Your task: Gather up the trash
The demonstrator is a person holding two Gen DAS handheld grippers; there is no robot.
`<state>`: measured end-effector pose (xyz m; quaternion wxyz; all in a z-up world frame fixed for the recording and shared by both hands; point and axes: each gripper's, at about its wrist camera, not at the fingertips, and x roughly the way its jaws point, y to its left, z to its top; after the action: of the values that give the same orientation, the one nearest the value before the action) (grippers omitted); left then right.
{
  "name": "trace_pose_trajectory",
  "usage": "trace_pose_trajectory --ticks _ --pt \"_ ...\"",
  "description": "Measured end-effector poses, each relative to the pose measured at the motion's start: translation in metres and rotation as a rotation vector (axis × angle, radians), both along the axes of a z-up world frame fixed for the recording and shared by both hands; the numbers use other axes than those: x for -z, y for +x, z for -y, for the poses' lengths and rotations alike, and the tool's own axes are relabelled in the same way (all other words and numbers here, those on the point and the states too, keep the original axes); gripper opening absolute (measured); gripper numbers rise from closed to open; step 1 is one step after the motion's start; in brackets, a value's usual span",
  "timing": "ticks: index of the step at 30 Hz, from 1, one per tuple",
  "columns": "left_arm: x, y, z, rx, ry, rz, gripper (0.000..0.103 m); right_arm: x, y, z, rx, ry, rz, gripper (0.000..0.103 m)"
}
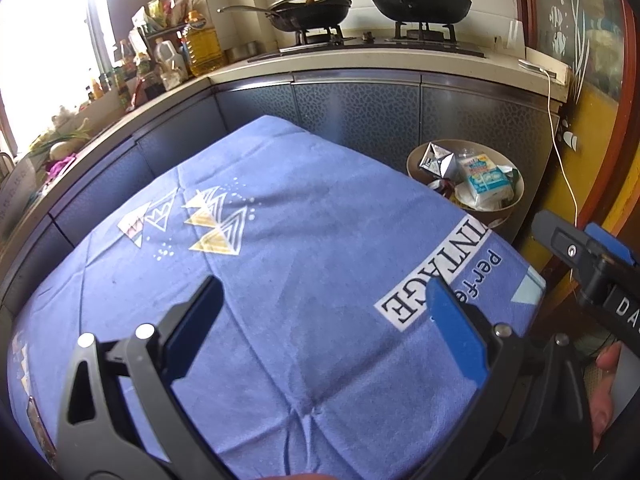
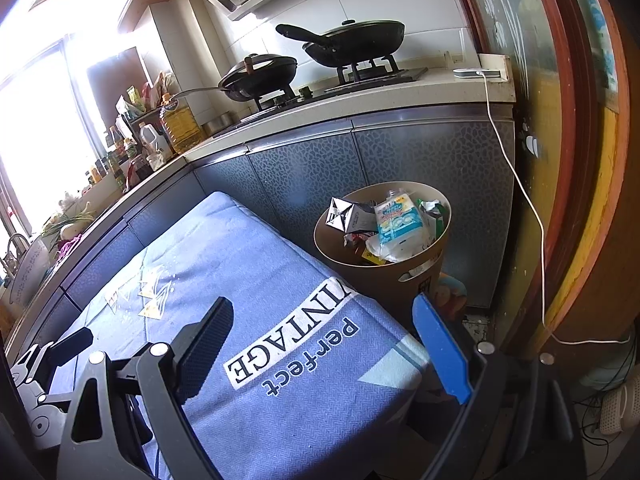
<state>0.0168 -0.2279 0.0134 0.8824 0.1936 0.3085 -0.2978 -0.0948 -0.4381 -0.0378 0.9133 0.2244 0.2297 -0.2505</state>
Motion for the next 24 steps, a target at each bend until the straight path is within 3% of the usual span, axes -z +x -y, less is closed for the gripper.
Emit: trace_pose_trajectory --ticks 24 --pt "0.0061 0.0013 0.0008 0.024 -0.002 -0.045 0.097 0.0041 -0.0002 0.0004 0.004 0.005 -0.003 0.089"
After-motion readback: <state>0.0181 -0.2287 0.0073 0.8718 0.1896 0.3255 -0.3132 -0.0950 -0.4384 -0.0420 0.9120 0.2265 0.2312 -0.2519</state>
